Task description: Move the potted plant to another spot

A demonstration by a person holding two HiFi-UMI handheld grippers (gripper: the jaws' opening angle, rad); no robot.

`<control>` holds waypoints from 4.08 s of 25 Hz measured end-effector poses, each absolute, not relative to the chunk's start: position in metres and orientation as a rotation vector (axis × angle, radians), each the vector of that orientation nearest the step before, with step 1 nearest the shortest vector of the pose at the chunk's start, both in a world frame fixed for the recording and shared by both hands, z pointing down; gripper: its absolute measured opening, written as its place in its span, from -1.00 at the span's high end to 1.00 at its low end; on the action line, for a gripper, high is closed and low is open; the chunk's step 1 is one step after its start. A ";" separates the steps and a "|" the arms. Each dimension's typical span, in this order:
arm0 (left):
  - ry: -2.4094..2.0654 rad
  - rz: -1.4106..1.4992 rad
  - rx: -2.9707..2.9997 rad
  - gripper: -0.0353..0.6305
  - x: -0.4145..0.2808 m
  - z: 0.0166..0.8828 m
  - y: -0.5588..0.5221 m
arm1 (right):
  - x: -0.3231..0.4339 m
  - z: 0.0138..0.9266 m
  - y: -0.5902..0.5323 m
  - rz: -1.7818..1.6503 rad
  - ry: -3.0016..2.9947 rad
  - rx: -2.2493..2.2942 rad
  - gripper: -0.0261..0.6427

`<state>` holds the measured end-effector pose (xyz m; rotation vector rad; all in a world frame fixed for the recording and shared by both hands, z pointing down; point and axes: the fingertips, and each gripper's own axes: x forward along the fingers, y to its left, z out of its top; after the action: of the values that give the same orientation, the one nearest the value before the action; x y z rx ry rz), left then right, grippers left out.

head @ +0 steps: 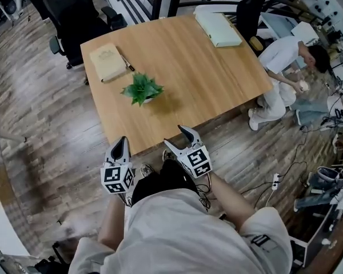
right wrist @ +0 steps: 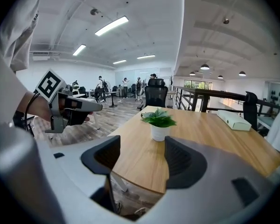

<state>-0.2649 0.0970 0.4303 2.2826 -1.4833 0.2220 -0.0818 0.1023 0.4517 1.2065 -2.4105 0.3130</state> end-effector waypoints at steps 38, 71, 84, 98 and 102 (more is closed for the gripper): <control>-1.616 0.390 1.968 0.86 -0.288 0.503 0.023 | -0.119 0.565 -0.067 0.459 -2.410 0.944 -0.20; -1.708 0.442 1.764 0.86 -0.300 0.530 0.005 | -0.173 0.591 -0.126 0.379 -2.536 0.684 -0.63; -1.724 0.410 1.723 0.86 -0.285 0.538 0.011 | -0.174 0.591 -0.127 0.338 -2.581 0.662 -0.63; -1.668 0.412 1.818 0.86 -0.289 0.535 0.014 | -0.179 0.571 -0.107 0.355 -2.609 0.734 -0.62; -1.656 0.402 1.853 0.86 -0.292 0.527 0.018 | -0.178 0.552 -0.089 0.358 -2.622 0.766 -0.62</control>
<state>-0.2922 0.0183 0.5271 1.8529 -1.6559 0.4020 -0.1785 -0.0893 0.5524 0.7664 -2.6220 0.3575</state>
